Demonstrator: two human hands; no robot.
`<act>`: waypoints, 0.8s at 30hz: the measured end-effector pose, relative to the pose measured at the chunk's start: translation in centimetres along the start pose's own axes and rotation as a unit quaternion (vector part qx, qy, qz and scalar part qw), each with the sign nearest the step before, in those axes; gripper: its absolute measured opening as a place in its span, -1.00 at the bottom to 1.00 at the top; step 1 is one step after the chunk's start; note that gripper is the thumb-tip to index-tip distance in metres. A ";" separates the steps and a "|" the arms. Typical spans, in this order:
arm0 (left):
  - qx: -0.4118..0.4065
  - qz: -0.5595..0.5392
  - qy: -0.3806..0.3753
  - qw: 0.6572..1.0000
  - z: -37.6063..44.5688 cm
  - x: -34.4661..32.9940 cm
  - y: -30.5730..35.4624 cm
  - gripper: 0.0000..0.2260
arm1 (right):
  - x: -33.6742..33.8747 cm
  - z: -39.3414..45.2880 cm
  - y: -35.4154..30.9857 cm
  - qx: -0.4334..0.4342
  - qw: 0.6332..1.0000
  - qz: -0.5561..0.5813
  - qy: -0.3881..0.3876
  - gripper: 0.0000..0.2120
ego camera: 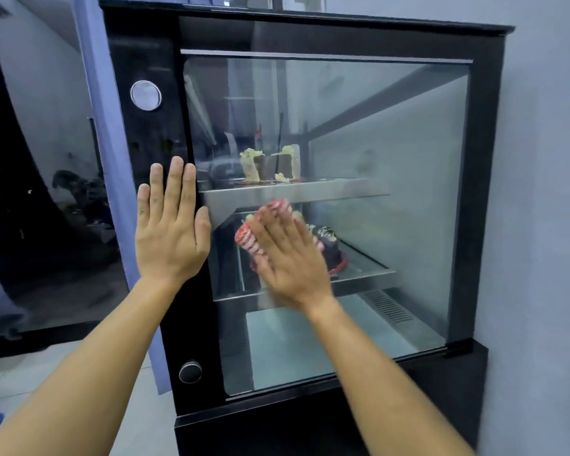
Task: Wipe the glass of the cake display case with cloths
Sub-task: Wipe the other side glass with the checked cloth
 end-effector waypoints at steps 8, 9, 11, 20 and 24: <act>0.006 0.004 0.016 1.000 -0.1 -0.2 0.1 -0.40 | 5.4 -9.3 19.6 -0.639 0.754 0.029 0.147 -0.41; 0.006 0.002 0.014 1.000 0.0 -0.2 0.1 -0.40 | 4.0 -10.0 16.0 -0.627 0.765 -0.002 0.148 -0.43; 0.008 -0.002 0.009 1.000 -0.1 -0.2 0.1 -0.40 | 1.1 -8.3 6.7 -0.484 0.869 0.004 0.107 -0.44; 0.000 -0.001 0.022 1.000 -0.2 -0.4 -0.1 -0.41 | 5.5 1.8 13.9 -0.267 0.958 -0.016 0.107 -0.43; 0.004 -0.002 0.024 1.000 -0.2 -0.4 0.1 -0.41 | 6.4 -7.3 18.7 -0.602 0.771 0.084 0.188 -0.42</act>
Point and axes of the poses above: each hand's wrist, its own z-axis towards the middle knuckle, its own x-axis out of the back of the hand, y = z × x, the point moved 3 cm from there along z, towards the middle knuckle, and after that the axes turned 5 degrees about z, right-handed, at the moved point
